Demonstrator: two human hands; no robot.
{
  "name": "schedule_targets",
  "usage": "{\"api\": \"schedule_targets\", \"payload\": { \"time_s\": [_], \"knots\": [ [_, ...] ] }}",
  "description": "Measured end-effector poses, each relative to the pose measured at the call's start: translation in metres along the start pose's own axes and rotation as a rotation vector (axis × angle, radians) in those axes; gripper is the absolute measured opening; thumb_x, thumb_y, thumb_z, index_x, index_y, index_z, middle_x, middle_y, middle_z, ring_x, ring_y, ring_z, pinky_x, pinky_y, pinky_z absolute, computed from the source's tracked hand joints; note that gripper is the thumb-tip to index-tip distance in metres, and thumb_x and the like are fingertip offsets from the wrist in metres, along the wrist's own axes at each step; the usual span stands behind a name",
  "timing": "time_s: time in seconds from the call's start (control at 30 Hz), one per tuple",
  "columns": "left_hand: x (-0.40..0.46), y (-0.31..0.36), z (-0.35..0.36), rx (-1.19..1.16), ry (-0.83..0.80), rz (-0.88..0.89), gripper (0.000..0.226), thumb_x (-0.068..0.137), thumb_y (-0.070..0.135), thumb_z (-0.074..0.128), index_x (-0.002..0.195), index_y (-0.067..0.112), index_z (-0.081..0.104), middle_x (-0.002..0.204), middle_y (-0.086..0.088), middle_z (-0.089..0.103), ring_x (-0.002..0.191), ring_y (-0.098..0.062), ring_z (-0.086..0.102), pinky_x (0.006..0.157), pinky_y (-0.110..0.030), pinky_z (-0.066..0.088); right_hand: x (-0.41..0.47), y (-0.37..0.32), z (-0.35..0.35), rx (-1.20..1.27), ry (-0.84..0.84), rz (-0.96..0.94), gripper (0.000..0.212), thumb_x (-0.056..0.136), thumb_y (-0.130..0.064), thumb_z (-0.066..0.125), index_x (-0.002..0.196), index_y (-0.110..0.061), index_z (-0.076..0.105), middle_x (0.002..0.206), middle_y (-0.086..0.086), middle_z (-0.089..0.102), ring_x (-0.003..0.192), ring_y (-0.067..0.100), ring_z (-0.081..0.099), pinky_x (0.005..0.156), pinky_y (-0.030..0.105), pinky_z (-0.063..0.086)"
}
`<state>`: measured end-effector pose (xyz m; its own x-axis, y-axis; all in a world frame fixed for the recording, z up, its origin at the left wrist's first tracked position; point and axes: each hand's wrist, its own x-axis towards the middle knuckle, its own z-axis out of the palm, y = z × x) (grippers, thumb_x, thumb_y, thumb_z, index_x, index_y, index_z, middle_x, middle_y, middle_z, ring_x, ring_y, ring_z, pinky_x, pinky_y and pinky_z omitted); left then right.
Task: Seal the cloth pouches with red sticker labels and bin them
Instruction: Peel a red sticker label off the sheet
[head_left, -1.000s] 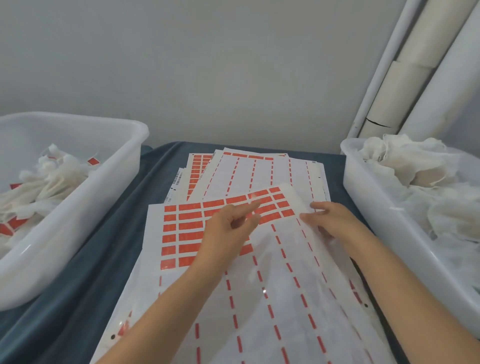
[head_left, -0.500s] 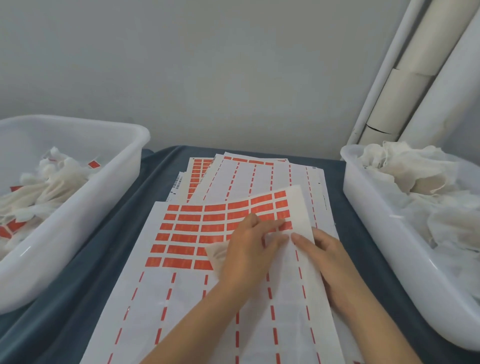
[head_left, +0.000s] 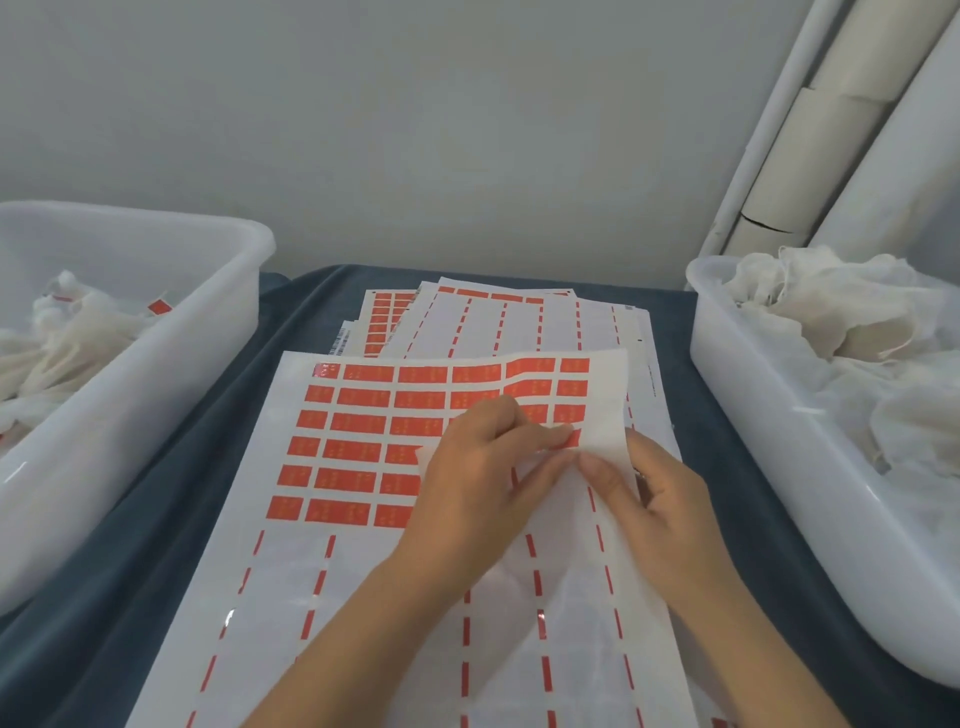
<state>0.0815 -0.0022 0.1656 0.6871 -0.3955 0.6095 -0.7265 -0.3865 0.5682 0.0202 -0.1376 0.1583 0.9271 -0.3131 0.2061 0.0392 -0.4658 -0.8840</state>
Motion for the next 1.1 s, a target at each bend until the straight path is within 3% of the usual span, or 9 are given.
{"api": "schedule_targets", "payload": {
  "time_s": [0.23, 0.33, 0.47, 0.63, 0.77, 0.87, 0.93, 1.0, 1.1],
  "knots": [
    [0.002, -0.002, -0.011, -0.115, -0.082, -0.026, 0.035, 0.078, 0.038, 0.055, 0.101, 0.017, 0.072, 0.077, 0.027, 0.045, 0.078, -0.001, 0.049, 0.067, -0.008, 0.042, -0.003, -0.001, -0.001, -0.062, 0.011, -0.109, 0.033, 0.076, -0.045, 0.049, 0.104, -0.029, 0.057, 0.105, -0.016, 0.064, 0.092, 0.007, 0.063, 0.083, 0.029, 0.055],
    [0.002, -0.003, -0.013, -0.159, -0.103, -0.091, 0.034, 0.077, 0.039, 0.055, 0.101, 0.022, 0.071, 0.075, 0.023, 0.049, 0.083, 0.000, 0.047, 0.067, -0.008, 0.041, -0.002, 0.000, 0.000, -0.049, 0.014, -0.106, 0.030, 0.075, -0.049, 0.048, 0.101, -0.035, 0.055, 0.102, -0.021, 0.063, 0.090, 0.003, 0.063, 0.080, 0.022, 0.053],
    [0.000, -0.001, -0.007, -0.188, 0.028, -0.226, 0.009, 0.079, 0.027, 0.066, 0.087, 0.032, 0.065, 0.077, 0.025, 0.052, 0.079, 0.010, 0.048, 0.065, -0.001, 0.039, 0.000, 0.002, 0.002, -0.007, 0.032, -0.016, 0.025, 0.073, -0.052, 0.049, 0.094, -0.040, 0.054, 0.097, -0.029, 0.061, 0.084, -0.001, 0.063, 0.075, 0.015, 0.052],
    [0.006, -0.001, -0.014, -0.179, 0.179, -0.365, 0.019, 0.078, 0.033, 0.064, 0.071, 0.046, 0.052, 0.075, 0.021, 0.054, 0.075, 0.003, 0.049, 0.062, -0.001, 0.039, 0.006, 0.009, -0.001, 0.036, 0.049, 0.136, 0.030, 0.076, -0.050, 0.055, 0.102, -0.035, 0.055, 0.101, -0.022, 0.064, 0.083, 0.005, 0.066, 0.071, 0.022, 0.056],
    [0.004, 0.004, -0.027, -0.152, 0.141, -0.216, 0.010, 0.072, 0.044, 0.059, 0.078, 0.050, 0.055, 0.074, 0.023, 0.052, 0.078, 0.006, 0.048, 0.064, -0.001, 0.039, 0.007, 0.005, 0.003, 0.016, 0.094, 0.237, 0.042, 0.078, -0.045, 0.063, 0.113, -0.044, 0.040, 0.101, -0.030, 0.050, 0.085, -0.003, 0.057, 0.066, 0.013, 0.046],
    [-0.009, 0.002, -0.028, -0.083, 0.075, -0.035, 0.014, 0.077, 0.039, 0.062, 0.090, 0.037, 0.063, 0.082, 0.027, 0.049, 0.079, 0.005, 0.047, 0.068, -0.005, 0.041, 0.006, -0.003, -0.001, -0.049, 0.232, 0.127, 0.035, 0.071, -0.054, 0.059, 0.100, -0.036, 0.053, 0.090, -0.030, 0.050, 0.080, -0.002, 0.055, 0.061, 0.005, 0.041],
    [-0.016, -0.001, -0.025, -0.013, 0.075, 0.054, 0.023, 0.077, 0.039, 0.060, 0.093, 0.024, 0.069, 0.083, 0.020, 0.052, 0.078, 0.004, 0.043, 0.070, -0.008, 0.042, 0.003, -0.010, -0.004, 0.141, 0.063, 0.199, 0.036, 0.066, -0.059, 0.054, 0.076, -0.026, 0.065, 0.066, -0.019, 0.058, 0.057, -0.003, 0.054, 0.049, 0.006, 0.041],
    [-0.021, -0.004, -0.021, 0.035, 0.083, 0.117, 0.028, 0.076, 0.037, 0.061, 0.091, 0.017, 0.072, 0.080, 0.011, 0.057, 0.080, 0.005, 0.041, 0.070, -0.009, 0.042, -0.002, -0.017, -0.006, 0.298, -0.205, 0.350, 0.039, 0.066, -0.057, 0.057, 0.065, -0.020, 0.069, 0.048, -0.008, 0.050, 0.042, 0.003, 0.044, 0.044, 0.009, 0.036],
    [-0.023, -0.007, -0.018, 0.053, 0.092, 0.172, 0.029, 0.074, 0.037, 0.063, 0.091, 0.015, 0.072, 0.079, 0.005, 0.060, 0.079, 0.002, 0.041, 0.070, -0.010, 0.040, -0.001, -0.018, -0.008, 0.394, -0.289, 0.454, 0.025, 0.066, -0.042, 0.066, 0.062, -0.018, 0.071, 0.051, 0.000, 0.048, 0.043, 0.006, 0.038, 0.047, 0.017, 0.033]
  ]
}}
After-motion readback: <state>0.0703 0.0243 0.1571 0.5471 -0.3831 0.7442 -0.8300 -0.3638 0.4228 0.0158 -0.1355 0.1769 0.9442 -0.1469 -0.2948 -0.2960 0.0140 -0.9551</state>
